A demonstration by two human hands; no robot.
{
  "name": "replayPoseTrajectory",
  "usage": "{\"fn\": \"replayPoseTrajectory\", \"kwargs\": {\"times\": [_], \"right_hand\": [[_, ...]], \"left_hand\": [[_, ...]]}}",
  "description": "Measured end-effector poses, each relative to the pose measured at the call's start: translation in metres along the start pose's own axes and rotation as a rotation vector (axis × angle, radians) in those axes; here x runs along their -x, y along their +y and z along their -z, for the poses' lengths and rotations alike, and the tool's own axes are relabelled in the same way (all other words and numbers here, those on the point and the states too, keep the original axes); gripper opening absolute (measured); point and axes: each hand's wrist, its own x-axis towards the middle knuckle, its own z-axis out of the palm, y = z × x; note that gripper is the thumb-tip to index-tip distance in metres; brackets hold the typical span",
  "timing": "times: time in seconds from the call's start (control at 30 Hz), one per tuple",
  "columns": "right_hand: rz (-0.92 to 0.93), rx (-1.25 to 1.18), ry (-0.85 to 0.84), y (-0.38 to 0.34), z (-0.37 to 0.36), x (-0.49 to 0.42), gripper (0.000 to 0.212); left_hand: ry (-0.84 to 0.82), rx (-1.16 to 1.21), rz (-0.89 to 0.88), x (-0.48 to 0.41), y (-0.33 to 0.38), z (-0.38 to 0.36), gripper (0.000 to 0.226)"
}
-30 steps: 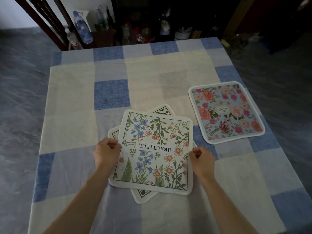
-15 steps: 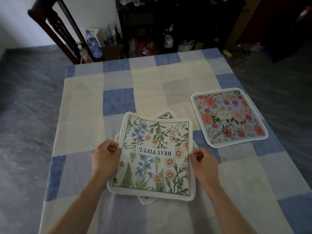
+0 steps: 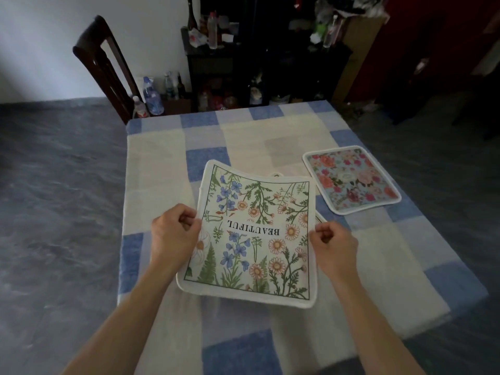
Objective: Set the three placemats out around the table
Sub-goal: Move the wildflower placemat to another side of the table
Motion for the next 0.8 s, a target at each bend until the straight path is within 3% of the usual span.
{"fn": "replayPoseTrajectory", "kwargs": {"times": [0.43,0.6,0.8], "right_hand": [[0.095,-0.177,0.025,-0.057,0.002,0.087,0.027],[0.113,-0.197,0.021,-0.075,-0.004,0.109,0.013],[0.105,-0.232,0.015,-0.11,-0.03,0.131,0.024]], "left_hand": [[0.11,-0.004,-0.043,0.048,-0.019,0.113,0.01],[0.096,-0.006,-0.009,0.052,-0.024,0.146,0.009],[0.117,0.061,-0.003,0.033,-0.051,0.18,0.012]]}}
